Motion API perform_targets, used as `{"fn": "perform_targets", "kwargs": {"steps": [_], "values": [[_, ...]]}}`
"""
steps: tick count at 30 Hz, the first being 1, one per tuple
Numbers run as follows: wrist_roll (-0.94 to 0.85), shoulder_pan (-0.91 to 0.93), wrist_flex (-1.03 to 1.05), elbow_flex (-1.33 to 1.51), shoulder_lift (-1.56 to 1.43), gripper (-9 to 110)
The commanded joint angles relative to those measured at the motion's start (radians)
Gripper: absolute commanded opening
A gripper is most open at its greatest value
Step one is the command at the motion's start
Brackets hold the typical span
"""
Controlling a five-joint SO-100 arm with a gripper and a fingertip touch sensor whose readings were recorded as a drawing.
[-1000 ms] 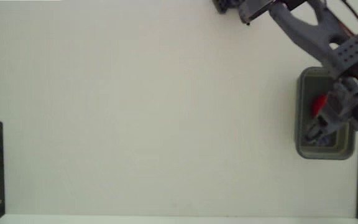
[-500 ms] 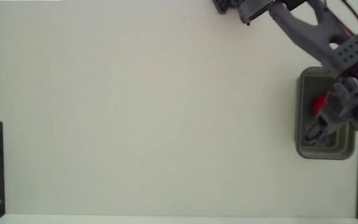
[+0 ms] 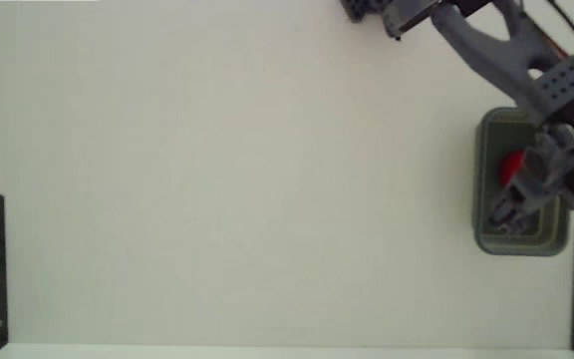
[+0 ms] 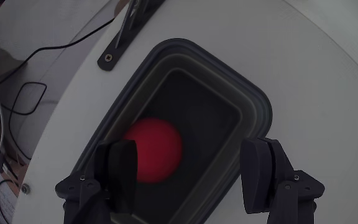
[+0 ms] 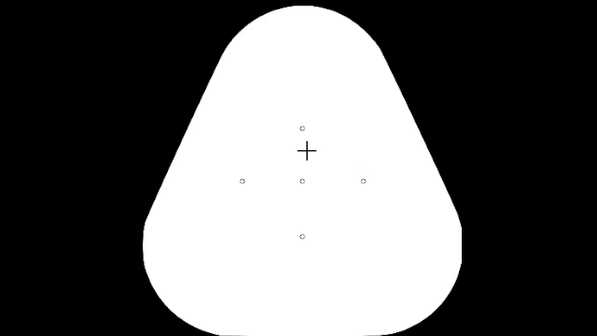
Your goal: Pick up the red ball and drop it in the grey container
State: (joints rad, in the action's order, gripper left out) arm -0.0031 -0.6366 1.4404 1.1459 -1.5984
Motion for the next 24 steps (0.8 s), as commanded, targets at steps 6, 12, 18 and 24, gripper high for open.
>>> {"fn": "perform_targets", "kwargs": {"steps": [6, 12, 18, 24], "values": [[0.003, -0.016, -0.014, 0.004, -0.026, 110], [0.003, -0.013, -0.014, 0.009, -0.031, 110], [0.003, 0.005, -0.014, 0.032, -0.055, 110], [0.003, 0.037, -0.014, 0.073, -0.096, 110]]}}
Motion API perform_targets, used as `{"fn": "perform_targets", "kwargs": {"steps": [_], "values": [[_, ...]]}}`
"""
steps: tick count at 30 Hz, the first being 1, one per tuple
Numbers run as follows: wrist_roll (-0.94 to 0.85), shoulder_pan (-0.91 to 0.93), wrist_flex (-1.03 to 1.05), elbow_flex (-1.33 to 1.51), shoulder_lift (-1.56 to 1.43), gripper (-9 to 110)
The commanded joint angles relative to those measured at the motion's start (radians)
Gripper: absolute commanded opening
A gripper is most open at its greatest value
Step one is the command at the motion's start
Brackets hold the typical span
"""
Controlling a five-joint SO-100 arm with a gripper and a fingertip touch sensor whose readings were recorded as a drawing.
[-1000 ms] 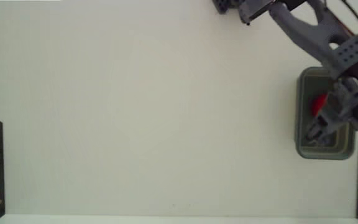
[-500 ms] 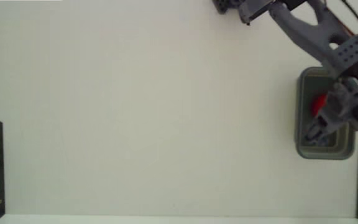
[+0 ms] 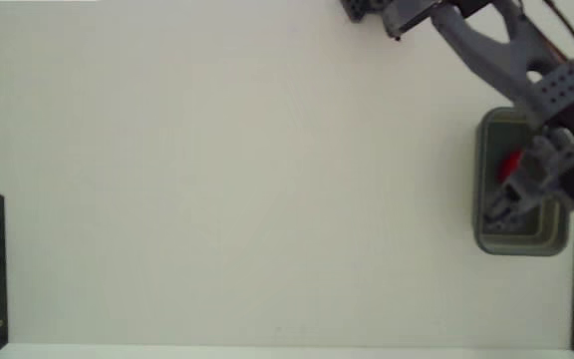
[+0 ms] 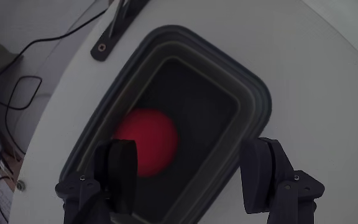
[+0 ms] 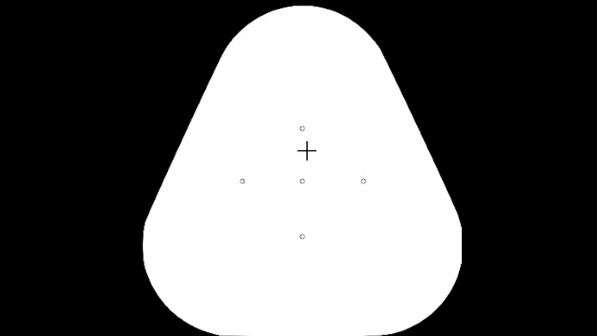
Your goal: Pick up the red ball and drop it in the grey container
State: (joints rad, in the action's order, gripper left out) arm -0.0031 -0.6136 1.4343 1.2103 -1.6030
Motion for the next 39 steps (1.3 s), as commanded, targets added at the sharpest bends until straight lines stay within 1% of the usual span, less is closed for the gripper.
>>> {"fn": "perform_targets", "kwargs": {"steps": [1, 14, 39], "values": [[0.003, 0.021, -0.008, 0.018, -0.101, 110], [0.003, 0.128, -0.007, 0.158, -0.241, 110], [0.003, 0.397, -0.005, 0.507, -0.593, 110]]}}
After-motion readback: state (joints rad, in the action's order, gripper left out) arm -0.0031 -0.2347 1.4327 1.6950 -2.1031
